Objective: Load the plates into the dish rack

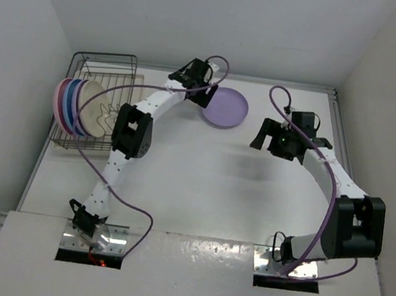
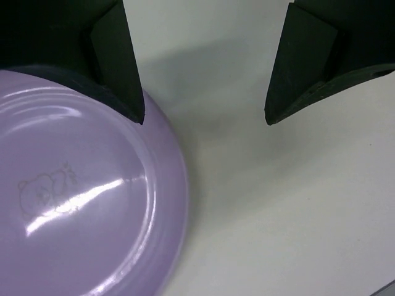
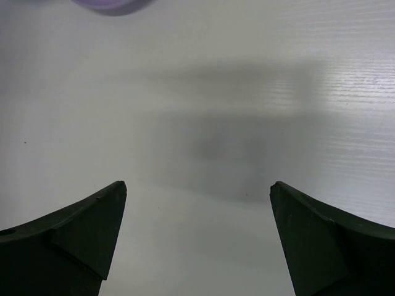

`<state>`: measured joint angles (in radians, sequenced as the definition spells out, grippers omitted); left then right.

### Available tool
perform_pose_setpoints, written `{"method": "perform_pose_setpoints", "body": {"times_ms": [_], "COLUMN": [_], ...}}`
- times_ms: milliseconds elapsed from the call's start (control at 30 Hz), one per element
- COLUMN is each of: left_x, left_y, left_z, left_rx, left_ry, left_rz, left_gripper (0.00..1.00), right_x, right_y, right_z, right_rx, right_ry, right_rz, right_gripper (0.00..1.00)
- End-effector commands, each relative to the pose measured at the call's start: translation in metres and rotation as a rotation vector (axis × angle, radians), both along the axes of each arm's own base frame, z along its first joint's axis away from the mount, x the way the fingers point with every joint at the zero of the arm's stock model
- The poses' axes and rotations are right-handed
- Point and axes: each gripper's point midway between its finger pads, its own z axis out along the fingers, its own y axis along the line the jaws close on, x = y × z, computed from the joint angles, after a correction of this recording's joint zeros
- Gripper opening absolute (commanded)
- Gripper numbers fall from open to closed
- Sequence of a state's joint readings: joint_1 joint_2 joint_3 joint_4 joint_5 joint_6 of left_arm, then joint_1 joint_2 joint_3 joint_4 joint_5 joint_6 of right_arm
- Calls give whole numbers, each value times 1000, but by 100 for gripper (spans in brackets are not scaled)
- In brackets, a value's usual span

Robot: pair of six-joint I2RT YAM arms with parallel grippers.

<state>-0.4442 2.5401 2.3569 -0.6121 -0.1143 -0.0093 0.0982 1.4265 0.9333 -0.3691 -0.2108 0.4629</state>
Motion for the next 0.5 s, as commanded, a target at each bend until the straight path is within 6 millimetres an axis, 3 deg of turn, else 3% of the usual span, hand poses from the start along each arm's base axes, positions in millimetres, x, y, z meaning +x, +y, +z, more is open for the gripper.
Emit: {"method": "perform_pose_setpoints", "body": {"times_ms": [0,100,200,233,300,400,467], "left_x": [1,-8,-16,-17,-19,-17,-16], "left_y": [-29,-22,-22,-23,-27,-16,-7], "left_z": [-7,-51,-67,-67,-67,-65,-54], "left_rx": [-164,-139,-141,-149,-133,-63,-35], "left_ry": [21,98,138,143,136,107,83], "left_rz": [-2,45,50,41,33,73,105], "left_gripper": [83,71,65,62,43,16,5], "right_x": [12,13,13,14,13,15,15], "right_y": [-2,-1,-4,-5,-5,-7,-5], "right_z": [11,12,14,15,15,17,18], "right_rx": [-1,0,-6,-14,-16,-15,-9], "right_ry": [-30,-28,-35,-39,-37,-44,-51], "right_rz": [-3,-5,-16,-19,-22,-30,-26], "right_gripper": [100,100,100,100,100,100,100]}}
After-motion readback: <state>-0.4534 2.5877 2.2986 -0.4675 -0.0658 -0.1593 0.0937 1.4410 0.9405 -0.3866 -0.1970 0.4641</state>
